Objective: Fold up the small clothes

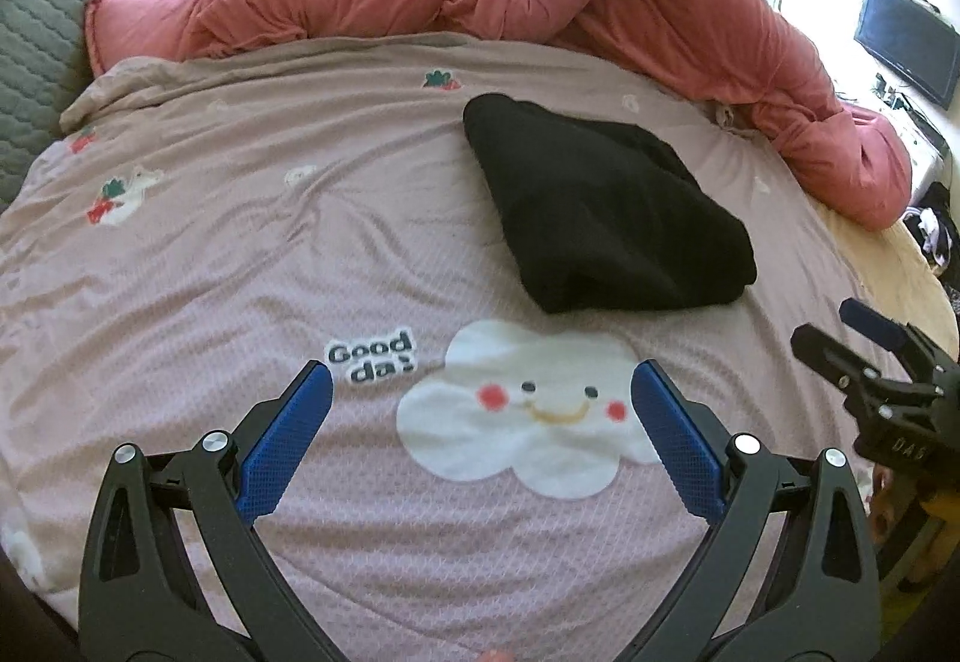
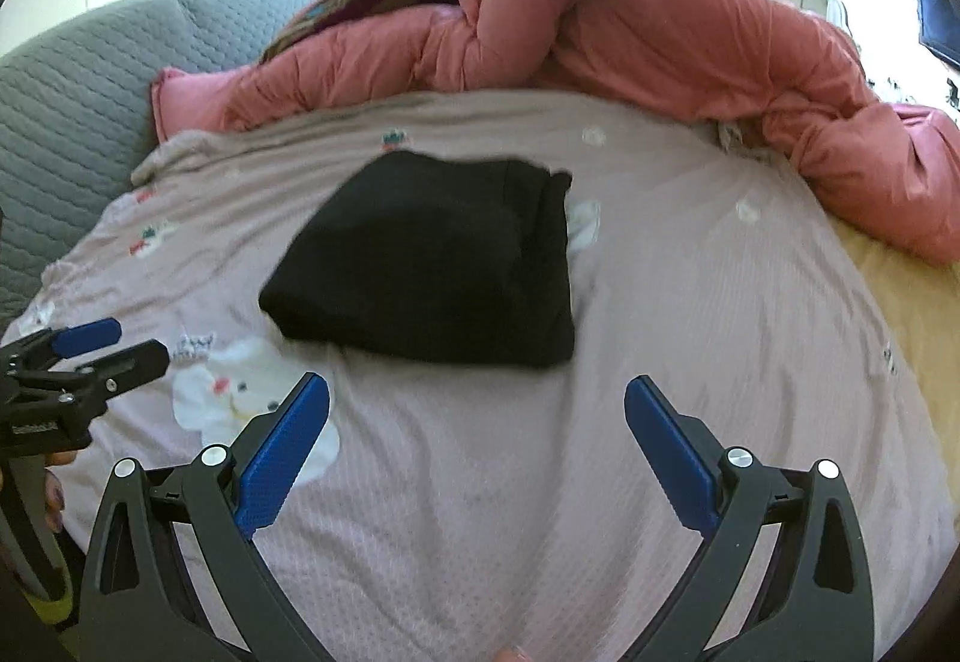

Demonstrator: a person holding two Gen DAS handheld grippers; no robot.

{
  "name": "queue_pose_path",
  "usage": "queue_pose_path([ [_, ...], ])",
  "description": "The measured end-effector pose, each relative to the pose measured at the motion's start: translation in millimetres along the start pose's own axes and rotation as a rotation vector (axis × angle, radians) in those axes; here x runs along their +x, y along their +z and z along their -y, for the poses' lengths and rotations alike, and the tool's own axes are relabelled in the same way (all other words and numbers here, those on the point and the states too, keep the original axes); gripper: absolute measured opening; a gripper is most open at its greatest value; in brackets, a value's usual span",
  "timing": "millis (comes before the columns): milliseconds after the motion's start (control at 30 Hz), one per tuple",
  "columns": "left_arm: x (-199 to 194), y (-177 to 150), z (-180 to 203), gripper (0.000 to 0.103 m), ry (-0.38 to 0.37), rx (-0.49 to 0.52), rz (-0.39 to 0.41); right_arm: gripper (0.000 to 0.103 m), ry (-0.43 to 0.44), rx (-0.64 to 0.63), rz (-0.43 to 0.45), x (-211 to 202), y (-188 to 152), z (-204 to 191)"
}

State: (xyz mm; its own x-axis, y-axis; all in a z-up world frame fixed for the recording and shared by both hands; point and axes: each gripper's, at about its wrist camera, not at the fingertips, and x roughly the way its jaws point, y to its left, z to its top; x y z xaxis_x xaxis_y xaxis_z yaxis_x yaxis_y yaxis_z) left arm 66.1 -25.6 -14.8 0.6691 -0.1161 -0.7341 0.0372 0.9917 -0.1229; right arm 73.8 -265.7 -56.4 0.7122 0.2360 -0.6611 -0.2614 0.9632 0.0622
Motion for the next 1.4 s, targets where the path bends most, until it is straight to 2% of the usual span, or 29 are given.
queue_pose_path([
  [567,-4,-5,-1,0.093,-0.006,-0.033,-0.002,0.098,-0.027,0.008,-0.021,-2,-6,-4],
  [1400,-10,-4,-6,0.093,0.020,-0.047,-0.004,0.098,-0.010,0.001,-0.049,-3,-8,-13],
])
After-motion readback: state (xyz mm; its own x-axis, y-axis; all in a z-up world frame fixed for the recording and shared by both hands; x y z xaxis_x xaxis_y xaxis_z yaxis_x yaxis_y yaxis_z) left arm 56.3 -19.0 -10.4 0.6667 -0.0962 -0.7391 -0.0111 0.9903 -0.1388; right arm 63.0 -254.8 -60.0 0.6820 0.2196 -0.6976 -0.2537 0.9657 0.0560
